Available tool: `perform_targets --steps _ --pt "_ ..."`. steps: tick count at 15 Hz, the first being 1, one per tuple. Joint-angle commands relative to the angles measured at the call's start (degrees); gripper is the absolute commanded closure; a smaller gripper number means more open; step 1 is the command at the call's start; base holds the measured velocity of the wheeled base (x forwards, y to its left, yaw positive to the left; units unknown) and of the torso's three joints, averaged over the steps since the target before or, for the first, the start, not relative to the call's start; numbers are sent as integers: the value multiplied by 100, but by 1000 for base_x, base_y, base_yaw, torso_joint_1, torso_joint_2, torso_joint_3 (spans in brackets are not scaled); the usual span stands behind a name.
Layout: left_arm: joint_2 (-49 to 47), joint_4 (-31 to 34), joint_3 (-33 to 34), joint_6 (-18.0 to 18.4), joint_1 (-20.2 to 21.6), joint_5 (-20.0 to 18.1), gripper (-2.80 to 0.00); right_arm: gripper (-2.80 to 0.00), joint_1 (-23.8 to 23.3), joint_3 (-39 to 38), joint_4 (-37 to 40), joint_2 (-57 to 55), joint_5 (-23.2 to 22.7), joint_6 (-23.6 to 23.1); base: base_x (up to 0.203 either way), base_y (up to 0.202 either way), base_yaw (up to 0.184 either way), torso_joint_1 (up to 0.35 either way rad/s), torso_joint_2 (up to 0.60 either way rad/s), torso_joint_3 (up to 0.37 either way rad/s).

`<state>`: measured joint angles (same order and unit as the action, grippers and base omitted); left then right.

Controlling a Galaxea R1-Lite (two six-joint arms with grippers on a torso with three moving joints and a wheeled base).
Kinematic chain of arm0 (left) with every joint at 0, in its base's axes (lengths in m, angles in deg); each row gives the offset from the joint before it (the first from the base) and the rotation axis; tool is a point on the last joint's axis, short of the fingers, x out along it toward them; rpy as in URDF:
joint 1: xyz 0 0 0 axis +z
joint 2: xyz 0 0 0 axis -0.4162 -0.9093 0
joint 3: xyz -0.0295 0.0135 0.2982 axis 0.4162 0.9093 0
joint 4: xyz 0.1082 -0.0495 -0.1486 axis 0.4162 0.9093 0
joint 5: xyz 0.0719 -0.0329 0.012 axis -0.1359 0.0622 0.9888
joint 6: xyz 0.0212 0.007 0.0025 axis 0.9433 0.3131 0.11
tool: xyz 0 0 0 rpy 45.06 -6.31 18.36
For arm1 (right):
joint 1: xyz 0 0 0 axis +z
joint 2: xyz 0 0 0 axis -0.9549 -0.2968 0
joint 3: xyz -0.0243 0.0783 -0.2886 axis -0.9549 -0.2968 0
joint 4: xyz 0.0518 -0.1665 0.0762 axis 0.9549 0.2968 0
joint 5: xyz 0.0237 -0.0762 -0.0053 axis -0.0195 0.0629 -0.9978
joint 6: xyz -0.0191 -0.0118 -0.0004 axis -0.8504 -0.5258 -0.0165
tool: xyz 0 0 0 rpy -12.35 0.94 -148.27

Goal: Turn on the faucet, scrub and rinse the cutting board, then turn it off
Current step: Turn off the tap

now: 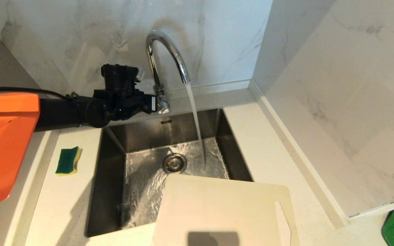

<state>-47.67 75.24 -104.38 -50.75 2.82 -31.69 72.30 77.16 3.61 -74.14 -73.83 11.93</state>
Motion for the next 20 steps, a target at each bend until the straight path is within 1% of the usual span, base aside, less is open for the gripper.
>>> perform_targets --steps 1,2,4,5,8,11,14,20 --pt "23 83 17 2 -2 171 0 0 0 1 4 0 0 1 0 0 0 0 0 0" --pt "56 198 46 2 -2 217 0 0 0 1 4 0 0 1 0 0 0 0 0 0" --pt "141 718 91 -7 -9 247 0 0 0 1 4 0 0 1 0 0 0 0 0 0" --pt "171 879 80 -35 -17 232 0 0 0 1 4 0 0 1 0 0 0 0 0 0" --pt "172 866 45 -148 -55 198 0 0 0 1 4 0 0 1 0 0 0 0 0 0" --pt "139 839 36 -148 -55 198 0 0 0 1 4 0 0 1 0 0 0 0 0 0" --pt "76 479 18 -297 -77 146 0 0 0 1 4 0 0 1 0 0 0 0 0 0" --pt "32 365 9 -315 -90 101 0 0 0 1 4 0 0 1 0 0 0 0 0 0"
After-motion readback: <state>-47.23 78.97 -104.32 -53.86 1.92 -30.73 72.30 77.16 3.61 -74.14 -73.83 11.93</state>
